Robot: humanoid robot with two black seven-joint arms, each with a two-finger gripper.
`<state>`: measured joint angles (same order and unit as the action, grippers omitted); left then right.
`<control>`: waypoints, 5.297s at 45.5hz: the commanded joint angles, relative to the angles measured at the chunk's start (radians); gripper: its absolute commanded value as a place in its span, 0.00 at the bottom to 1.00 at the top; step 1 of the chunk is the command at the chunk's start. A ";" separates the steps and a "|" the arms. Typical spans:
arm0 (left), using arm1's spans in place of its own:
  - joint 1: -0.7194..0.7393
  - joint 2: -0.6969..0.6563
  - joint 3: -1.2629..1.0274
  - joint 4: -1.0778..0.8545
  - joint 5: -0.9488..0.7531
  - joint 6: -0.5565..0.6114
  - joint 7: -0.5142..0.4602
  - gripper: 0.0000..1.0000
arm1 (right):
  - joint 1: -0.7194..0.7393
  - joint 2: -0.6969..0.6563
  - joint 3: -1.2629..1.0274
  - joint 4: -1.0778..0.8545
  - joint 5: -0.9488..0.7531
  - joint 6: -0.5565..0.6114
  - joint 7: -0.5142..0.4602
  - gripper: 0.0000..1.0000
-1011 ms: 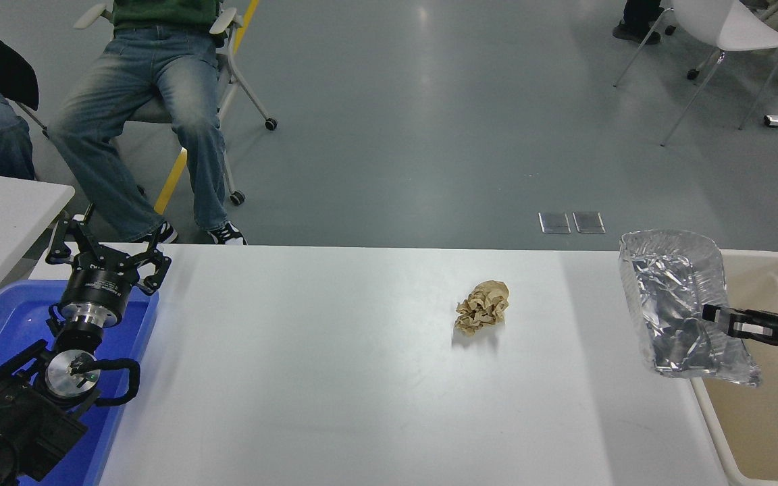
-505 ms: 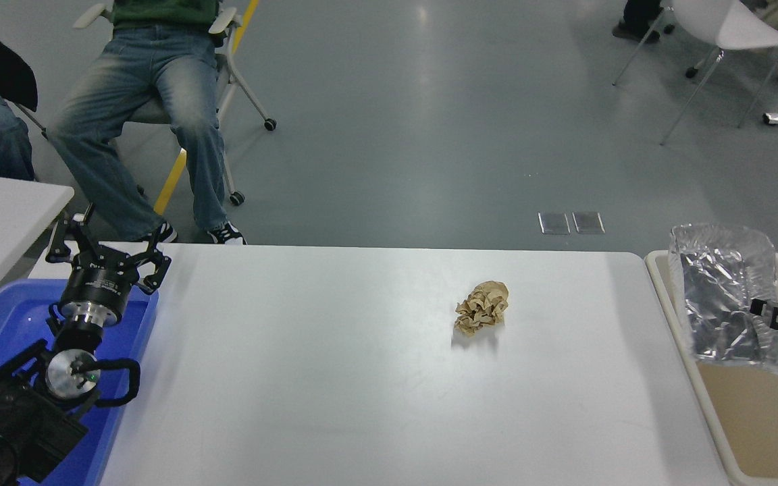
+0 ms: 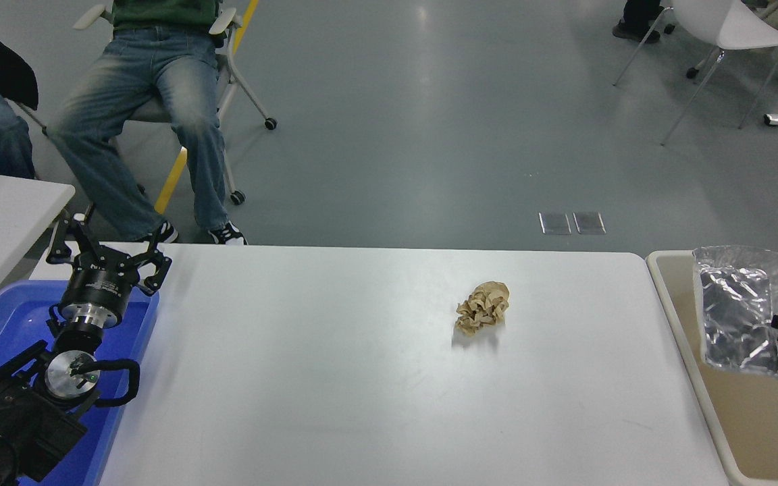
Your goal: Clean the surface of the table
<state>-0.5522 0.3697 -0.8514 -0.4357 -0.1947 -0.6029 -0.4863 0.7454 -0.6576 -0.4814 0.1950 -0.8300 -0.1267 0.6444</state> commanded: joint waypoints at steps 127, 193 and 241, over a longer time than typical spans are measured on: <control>0.000 -0.002 0.000 0.000 0.000 0.002 0.000 1.00 | -0.146 0.194 -0.184 -0.299 0.201 -0.028 -0.255 1.00; 0.000 -0.002 0.000 0.000 -0.002 0.012 0.000 1.00 | -0.044 0.118 -0.105 -0.299 0.411 -0.014 -0.244 1.00; 0.000 -0.002 0.000 0.000 -0.003 0.012 0.000 1.00 | -0.124 0.019 0.997 0.341 0.674 0.472 -0.246 1.00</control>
<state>-0.5523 0.3681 -0.8514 -0.4357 -0.1976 -0.5904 -0.4863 0.6540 -0.6591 0.4476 0.4048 -0.2136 0.2638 0.3968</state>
